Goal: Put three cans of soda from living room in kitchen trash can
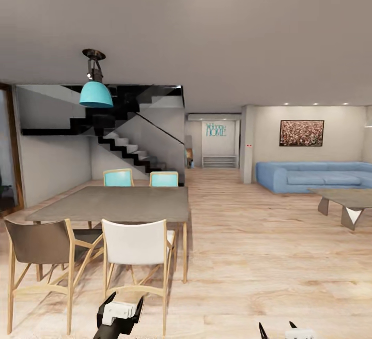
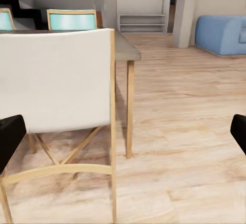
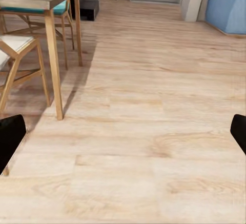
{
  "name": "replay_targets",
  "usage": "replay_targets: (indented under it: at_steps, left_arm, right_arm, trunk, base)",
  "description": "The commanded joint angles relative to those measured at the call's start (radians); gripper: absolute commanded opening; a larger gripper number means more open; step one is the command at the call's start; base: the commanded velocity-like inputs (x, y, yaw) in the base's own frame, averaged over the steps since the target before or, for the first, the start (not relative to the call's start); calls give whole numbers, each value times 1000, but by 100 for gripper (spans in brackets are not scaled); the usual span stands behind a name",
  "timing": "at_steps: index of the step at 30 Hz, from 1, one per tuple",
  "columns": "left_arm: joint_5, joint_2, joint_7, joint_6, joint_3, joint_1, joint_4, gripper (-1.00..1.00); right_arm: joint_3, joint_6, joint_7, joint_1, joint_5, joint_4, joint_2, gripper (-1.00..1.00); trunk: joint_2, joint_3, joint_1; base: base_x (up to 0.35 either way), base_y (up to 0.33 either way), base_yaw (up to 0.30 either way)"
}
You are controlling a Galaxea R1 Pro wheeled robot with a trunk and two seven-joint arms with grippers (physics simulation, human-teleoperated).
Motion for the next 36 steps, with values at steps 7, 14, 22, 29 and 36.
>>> replay_targets:
  at_steps: [7,14,22,29,36]
  left_arm:
    - [0,0,0,0,0,0,0,100]
    - [0,0,0,0,0,0,0,100]
    - [0,0,0,0,0,0,0,100]
    - [1,0,-1,0,0,0,-6,100]
    - [3,2,-6,0,5,2,-36,100]
  right_arm:
    - [0,0,0,-4,0,1,0,100]
    - [0,0,0,-4,0,1,0,100]
    - [0,0,0,-4,1,1,0,100]
    - [0,0,0,-4,1,1,0,100]
    - [0,0,0,-4,0,2,0,100]
  trunk:
    - [0,0,0]
    - [0,0,0]
    - [0,0,0]
    - [0,0,0]
    - [0,0,0]
  base:
    - [0,0,250]
    - [0,0,250]
    - [0,0,250]
    - [0,0,250]
    - [0,0,250]
